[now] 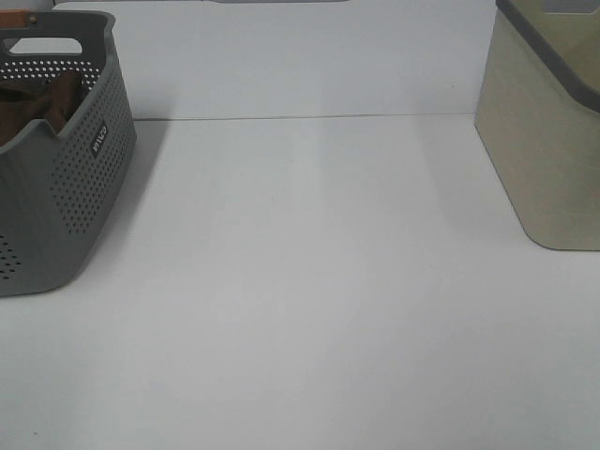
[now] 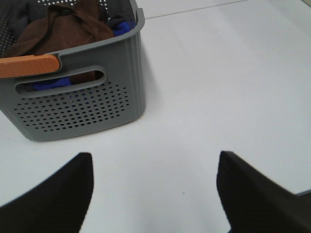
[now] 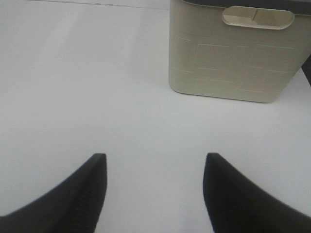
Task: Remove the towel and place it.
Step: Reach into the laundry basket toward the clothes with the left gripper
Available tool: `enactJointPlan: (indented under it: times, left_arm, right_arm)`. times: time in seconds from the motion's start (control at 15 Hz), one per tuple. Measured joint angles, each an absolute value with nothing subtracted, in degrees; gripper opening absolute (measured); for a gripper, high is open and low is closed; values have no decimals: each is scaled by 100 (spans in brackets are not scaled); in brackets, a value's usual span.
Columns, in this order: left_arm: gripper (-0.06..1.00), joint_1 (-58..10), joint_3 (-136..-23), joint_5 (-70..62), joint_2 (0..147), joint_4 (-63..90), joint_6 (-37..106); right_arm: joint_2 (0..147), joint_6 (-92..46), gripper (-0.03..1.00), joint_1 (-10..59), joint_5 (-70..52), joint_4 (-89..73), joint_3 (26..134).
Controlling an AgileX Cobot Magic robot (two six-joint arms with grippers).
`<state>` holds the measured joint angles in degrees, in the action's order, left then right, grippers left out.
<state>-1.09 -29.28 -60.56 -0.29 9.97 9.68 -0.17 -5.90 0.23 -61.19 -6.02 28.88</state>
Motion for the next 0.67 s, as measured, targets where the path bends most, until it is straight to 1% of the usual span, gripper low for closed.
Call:
enactJointPlan:
  times: [0.67]
  left_arm:
    - [68, -109, -2928, -6056, -29, 997, 968]
  right_arm:
    - [-17, -590, 57, 23, -6119, -602, 2888]
